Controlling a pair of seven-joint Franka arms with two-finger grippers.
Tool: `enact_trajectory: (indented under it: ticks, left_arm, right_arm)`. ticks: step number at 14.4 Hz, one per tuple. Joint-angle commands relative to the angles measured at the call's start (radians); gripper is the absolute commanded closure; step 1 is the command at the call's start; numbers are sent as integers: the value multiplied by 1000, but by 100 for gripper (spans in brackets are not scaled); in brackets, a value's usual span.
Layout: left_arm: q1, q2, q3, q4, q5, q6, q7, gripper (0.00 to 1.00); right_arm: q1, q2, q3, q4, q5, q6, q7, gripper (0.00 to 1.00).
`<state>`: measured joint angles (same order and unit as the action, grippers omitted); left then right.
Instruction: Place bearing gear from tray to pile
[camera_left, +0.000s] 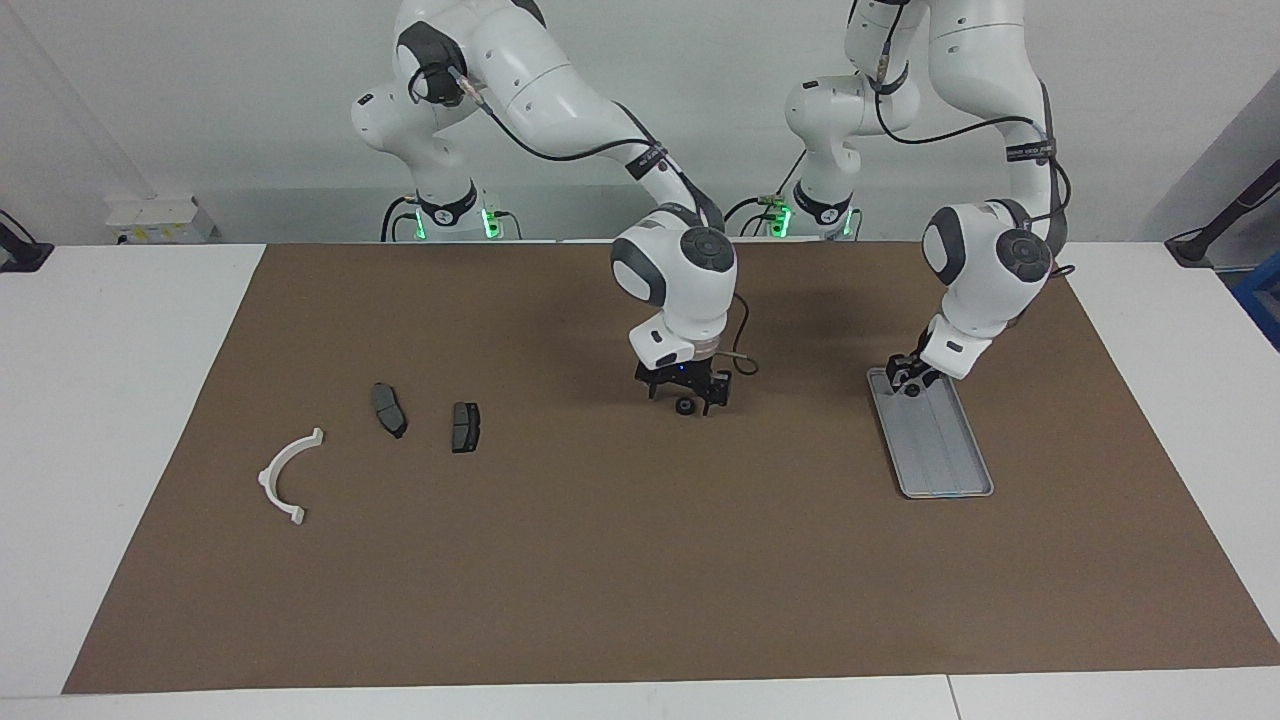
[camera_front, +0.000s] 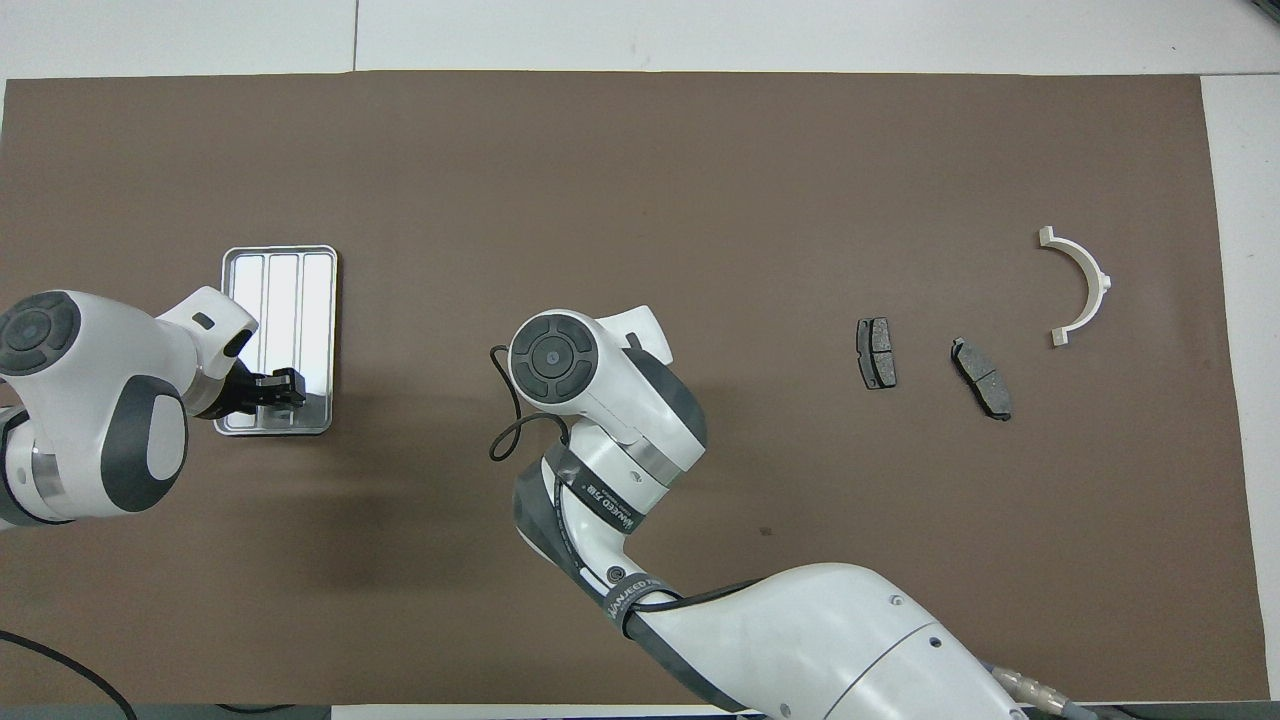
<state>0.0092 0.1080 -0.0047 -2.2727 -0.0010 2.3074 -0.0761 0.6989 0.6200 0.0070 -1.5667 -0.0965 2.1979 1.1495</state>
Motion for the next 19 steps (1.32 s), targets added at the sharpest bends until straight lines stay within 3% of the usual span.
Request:
enact_trajectory:
  ticks: [1,7,10,11,15,16,19]
  left_arm:
    - [17,-33,-11,-39,-1,27,1,44]
    - [18,-27,-11,-45,-1,43,1,47]
    - [18,-25,-11,-45,-1,47,3,50]
    - [18,-25,-11,-45,-1,47,3,54]
    - [18,-25,-11,-44,-1,46,4,95]
    - [18,-25,-11,-42,-1,44,4,100]
    - [29,-24,-12,1,-5,-8,1,100]
  right_arm:
    - [-7,23,8,31,-19,5,18,0]
    - [-24,26,13,56,1,-17,13,0]
    - [-22,24,14,53,47,-12,13,5]
    - [-24,24,16,50,73,-12,10,5]
    - [-19,24,19,39,81,-12,7,5]
    - [-18,24,19,37,81,-12,7,5]
    - [-15,23,19,24,83,-12,6,11]
